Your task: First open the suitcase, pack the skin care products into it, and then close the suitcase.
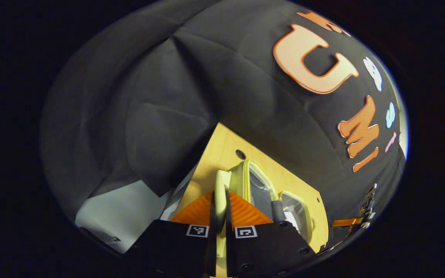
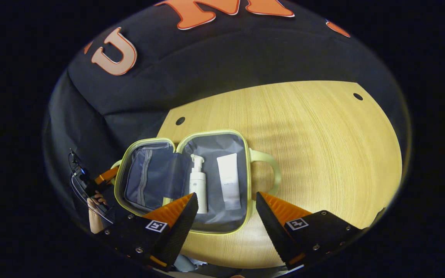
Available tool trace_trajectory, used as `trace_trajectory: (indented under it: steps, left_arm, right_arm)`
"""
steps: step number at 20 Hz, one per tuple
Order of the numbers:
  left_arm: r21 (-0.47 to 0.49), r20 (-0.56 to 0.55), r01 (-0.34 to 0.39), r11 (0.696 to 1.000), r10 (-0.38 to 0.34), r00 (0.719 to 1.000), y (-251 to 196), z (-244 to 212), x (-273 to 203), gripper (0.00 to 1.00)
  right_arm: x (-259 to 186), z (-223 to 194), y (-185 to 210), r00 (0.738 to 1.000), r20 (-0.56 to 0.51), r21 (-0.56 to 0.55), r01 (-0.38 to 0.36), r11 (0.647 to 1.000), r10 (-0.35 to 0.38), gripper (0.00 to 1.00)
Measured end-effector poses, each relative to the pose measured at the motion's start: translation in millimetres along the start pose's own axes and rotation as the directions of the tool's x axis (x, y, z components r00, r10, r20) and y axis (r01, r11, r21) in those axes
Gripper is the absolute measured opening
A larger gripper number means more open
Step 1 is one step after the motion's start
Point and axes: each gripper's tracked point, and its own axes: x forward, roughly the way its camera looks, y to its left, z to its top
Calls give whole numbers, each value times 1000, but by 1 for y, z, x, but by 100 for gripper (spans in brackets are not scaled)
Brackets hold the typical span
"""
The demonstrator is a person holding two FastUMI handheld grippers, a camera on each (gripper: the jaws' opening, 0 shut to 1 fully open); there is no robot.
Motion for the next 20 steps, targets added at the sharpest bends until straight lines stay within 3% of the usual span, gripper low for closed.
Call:
trace_trajectory:
  steps: [5,11,15,20]
  left_arm:
    - [157,24,61,986,-66,998,-101,23,-32,10]
    - [322,3,112,940,-120,993,-219,15,-44,10]
    - [407,-29,156,900,-158,987,-293,-11,-42,11]
    - [434,-66,191,880,-180,981,-372,-61,-18,11]
  right_arm:
    - [-35,51,6,986,154,16,-69,997,66,96]
    - [-106,108,-7,930,347,-2,-126,992,119,95]
    - [-153,128,-44,899,425,-6,-114,993,106,96]
    - [-191,134,-99,867,494,-50,-53,997,71,95]
